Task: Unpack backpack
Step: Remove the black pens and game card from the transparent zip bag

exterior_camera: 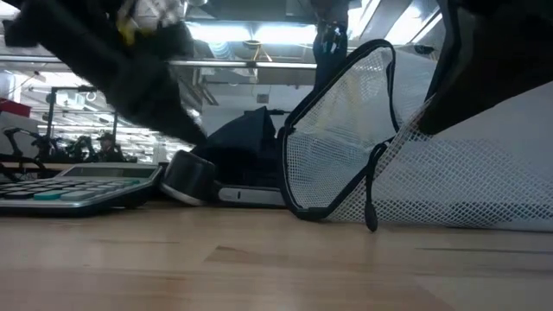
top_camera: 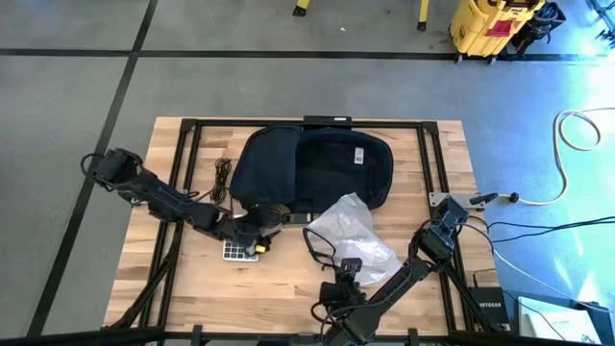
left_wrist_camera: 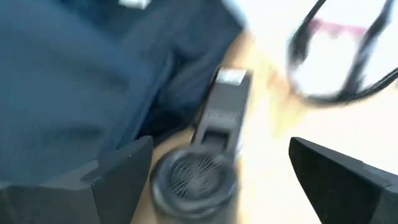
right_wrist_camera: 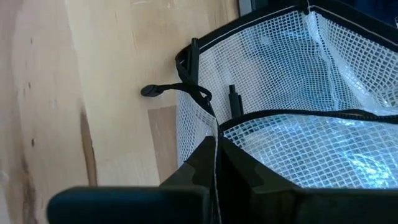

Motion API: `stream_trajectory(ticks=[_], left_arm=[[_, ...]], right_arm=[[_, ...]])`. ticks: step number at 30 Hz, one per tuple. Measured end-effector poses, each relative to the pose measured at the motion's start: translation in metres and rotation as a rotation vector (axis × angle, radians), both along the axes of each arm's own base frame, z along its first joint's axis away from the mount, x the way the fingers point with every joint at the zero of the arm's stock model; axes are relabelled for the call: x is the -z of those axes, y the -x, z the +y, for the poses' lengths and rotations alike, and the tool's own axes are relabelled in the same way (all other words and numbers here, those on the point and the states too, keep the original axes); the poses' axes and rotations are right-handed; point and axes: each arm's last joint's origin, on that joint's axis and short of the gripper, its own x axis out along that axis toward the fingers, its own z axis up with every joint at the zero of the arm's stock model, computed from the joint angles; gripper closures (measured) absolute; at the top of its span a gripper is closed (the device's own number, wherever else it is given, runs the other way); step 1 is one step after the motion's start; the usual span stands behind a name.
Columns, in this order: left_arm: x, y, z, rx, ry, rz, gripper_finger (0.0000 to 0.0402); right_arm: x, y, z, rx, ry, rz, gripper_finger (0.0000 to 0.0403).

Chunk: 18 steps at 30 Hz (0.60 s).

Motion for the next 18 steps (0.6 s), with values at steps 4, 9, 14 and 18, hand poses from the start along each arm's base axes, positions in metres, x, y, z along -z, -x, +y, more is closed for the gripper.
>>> stream_trajectory(ticks=[4, 9, 14, 18], left_arm=[[-0.029, 0.010, -0.020, 0.036, -0.042, -0.176, 0.0041], [-0.041, 0.009, -0.048, 0.236, 0.120, -0.331, 0.0041], [-0.020, -0.008, -0.074, 0.331, 0.125, -0.362, 0.0046], [0.015, -0.034, -0.095, 0.340, 0.064, -0.272, 0.0050]], right_arm=[[0.000, 0.003, 0.004, 0.004, 0.007, -0.050, 0.0403], [0.000, 0.009, 0.014, 0.027, -0.032, -0.116, 0.0403], [0.002, 0.011, 0.022, 0.046, -0.087, -0.167, 0.0403], [0.003, 0.008, 0.023, 0.062, -0.119, -0.204, 0.0403]])
